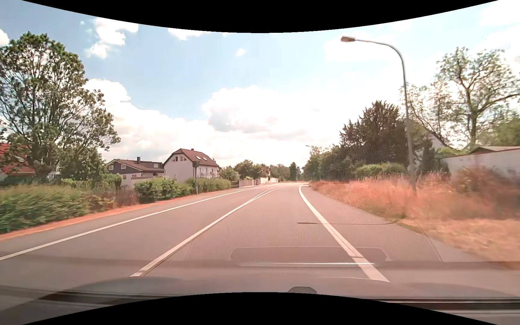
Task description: Follow the waypoints while adhering to traffic rules and regulations
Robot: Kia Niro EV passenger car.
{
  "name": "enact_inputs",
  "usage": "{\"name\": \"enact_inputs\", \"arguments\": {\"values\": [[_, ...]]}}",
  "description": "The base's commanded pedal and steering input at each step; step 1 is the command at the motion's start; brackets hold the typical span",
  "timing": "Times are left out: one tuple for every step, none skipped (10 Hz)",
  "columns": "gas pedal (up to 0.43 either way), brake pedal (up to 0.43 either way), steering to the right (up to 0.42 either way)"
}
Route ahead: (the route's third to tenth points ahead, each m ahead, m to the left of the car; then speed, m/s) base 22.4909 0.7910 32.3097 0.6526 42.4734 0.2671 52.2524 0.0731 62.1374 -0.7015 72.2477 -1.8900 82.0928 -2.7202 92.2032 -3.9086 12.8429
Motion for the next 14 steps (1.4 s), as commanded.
{"name": "enact_inputs", "arguments": {"values": [[0.039,0.0,0.004],[0.039,0.0,0.005],[0.039,0.0,0.005],[0.039,0.0,0.005],[0.039,0.0,0.005],[0.039,0.0,0.005],[0.039,0.0,0.005],[0.039,0.0,0.005],[0.039,0.0,0.005],[0.039,0.0,0.005],[0.039,0.0,0.005],[0.039,0.0,0.005],[0.039,0.0,0.005],[0.039,0.0,0.005]]}}
